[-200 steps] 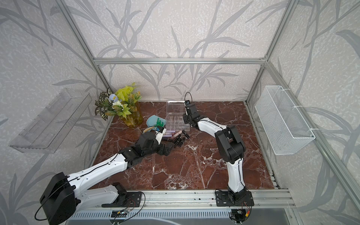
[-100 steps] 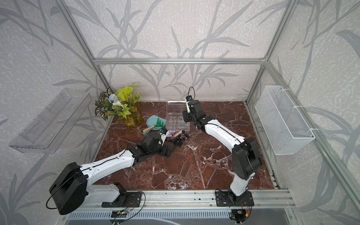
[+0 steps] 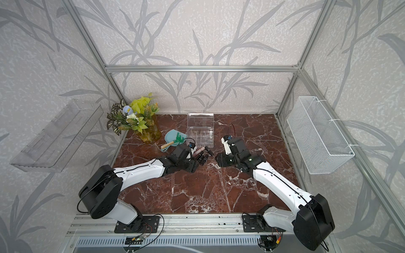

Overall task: Arrange the lipsticks in the organizer
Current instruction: Pick up the lipstick at the center of the board.

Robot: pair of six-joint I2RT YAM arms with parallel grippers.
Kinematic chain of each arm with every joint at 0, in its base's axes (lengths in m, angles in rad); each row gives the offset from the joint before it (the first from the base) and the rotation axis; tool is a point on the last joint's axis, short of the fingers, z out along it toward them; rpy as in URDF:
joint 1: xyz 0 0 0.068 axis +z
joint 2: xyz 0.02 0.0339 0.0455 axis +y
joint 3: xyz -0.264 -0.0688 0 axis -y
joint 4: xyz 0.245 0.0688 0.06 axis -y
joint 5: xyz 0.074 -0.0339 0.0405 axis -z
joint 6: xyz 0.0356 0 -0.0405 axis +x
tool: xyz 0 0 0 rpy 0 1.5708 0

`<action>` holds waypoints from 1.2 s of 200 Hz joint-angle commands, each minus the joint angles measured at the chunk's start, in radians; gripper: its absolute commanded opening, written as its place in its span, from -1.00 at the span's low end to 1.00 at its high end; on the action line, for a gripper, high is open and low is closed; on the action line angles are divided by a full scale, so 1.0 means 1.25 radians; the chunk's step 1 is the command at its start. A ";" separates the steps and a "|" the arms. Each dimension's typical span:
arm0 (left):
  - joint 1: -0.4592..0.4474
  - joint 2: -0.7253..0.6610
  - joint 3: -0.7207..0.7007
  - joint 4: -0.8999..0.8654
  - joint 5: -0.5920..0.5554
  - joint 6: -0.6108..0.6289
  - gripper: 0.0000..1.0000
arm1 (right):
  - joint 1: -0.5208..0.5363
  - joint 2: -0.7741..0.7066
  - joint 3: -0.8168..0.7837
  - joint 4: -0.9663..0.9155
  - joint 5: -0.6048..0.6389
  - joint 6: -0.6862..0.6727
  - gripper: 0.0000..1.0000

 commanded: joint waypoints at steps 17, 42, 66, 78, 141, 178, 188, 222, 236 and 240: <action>0.002 0.056 0.039 -0.005 -0.021 0.019 0.21 | -0.001 -0.069 -0.023 -0.046 -0.021 0.022 0.11; 0.003 0.084 0.059 -0.008 -0.024 0.022 0.13 | -0.001 -0.072 -0.019 -0.053 -0.021 0.018 0.11; 0.002 0.106 0.074 -0.005 -0.014 0.023 0.06 | 0.000 -0.072 -0.016 -0.054 -0.021 0.014 0.11; 0.002 0.116 0.081 -0.005 -0.011 0.023 0.05 | -0.001 -0.072 -0.017 -0.057 -0.020 0.012 0.11; 0.002 0.156 0.096 -0.003 -0.011 0.027 -0.04 | -0.001 -0.082 -0.025 -0.063 -0.016 0.011 0.09; 0.002 0.167 0.100 0.004 -0.002 0.022 -0.12 | -0.001 -0.078 -0.019 -0.069 -0.016 0.005 0.09; 0.001 0.168 0.099 0.005 0.000 0.023 -0.16 | -0.001 -0.077 -0.019 -0.070 -0.016 0.005 0.09; 0.002 0.165 0.095 0.009 0.011 0.024 -0.19 | -0.001 -0.077 -0.021 -0.069 -0.017 0.006 0.09; 0.002 0.161 0.091 0.013 0.018 0.022 -0.22 | -0.001 -0.076 -0.021 -0.070 -0.017 0.006 0.09; 0.002 0.161 0.091 0.014 0.021 0.022 -0.23 | -0.001 -0.076 -0.021 -0.071 -0.017 0.007 0.09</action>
